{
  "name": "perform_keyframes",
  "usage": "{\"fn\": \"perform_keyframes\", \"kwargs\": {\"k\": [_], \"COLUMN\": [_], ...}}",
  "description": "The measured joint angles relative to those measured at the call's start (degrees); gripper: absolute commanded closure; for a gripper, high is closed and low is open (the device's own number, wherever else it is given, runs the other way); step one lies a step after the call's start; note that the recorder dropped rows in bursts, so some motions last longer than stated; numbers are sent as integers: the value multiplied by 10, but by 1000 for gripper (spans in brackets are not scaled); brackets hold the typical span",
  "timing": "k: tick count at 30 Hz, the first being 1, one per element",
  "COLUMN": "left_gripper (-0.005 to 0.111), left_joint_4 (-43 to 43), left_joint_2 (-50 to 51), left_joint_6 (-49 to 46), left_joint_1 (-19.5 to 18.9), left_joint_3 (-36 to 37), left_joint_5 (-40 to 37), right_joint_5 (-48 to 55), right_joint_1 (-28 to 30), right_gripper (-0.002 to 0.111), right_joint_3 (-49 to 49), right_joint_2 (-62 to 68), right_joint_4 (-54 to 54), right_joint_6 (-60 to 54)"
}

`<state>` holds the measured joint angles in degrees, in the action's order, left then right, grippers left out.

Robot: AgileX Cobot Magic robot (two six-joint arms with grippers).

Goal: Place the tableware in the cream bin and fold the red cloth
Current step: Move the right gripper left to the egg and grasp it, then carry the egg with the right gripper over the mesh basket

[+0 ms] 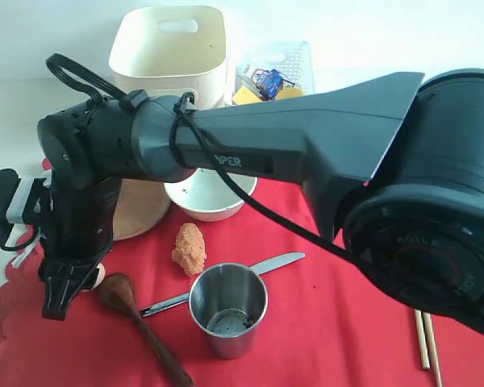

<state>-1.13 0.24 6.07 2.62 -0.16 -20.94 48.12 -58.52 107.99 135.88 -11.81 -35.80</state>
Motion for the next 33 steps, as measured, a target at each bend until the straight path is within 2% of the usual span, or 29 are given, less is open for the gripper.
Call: {"fn": "perform_keyframes", "kwargs": {"k": [6,11,24,26,28,33], "left_gripper": [107,107,107,107,107,107], "left_joint_4": [0,0,0,0,0,0], "left_joint_2": [0,0,0,0,0,0], "left_joint_6": [0,0,0,0,0,0], "left_joint_1": [0,0,0,0,0,0], "left_joint_3": [0,0,0,0,0,0], "left_joint_5": [0,0,0,0,0,0], "right_joint_5": [6,12,15,15,14,6], "right_joint_1": [0,0,0,0,0,0], "right_gripper": [66,48,50,53,62,93], "right_joint_3": [0,0,0,0,0,0], "right_joint_2": [0,0,3,8,11,16], "right_joint_4": [0,0,0,0,0,0], "right_joint_6": [0,0,0,0,2,21]}}
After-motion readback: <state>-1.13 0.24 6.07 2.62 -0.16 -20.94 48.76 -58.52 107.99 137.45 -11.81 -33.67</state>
